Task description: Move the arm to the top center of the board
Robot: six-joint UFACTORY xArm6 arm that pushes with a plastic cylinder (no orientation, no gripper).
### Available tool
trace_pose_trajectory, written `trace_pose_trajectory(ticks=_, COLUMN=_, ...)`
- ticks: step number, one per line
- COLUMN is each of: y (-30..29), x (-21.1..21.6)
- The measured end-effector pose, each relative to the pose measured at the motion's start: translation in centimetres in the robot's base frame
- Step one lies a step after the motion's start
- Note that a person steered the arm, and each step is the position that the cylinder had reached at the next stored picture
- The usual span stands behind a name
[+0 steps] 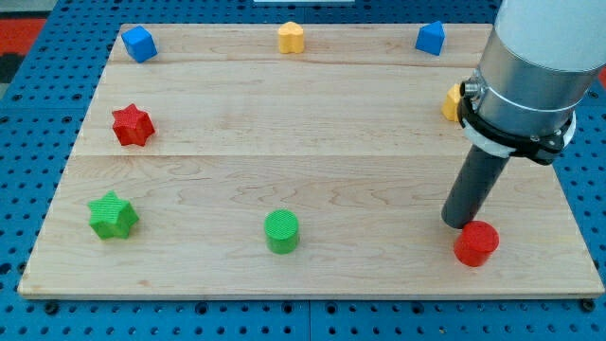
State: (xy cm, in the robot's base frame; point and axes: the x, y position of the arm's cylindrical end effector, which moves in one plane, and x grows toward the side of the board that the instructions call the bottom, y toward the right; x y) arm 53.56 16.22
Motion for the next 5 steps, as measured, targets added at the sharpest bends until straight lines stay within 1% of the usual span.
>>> trace_pose_trajectory(ticks=2, y=-0.6, x=-6.6)
trace_pose_trajectory(ticks=5, y=-6.9, x=-21.2)
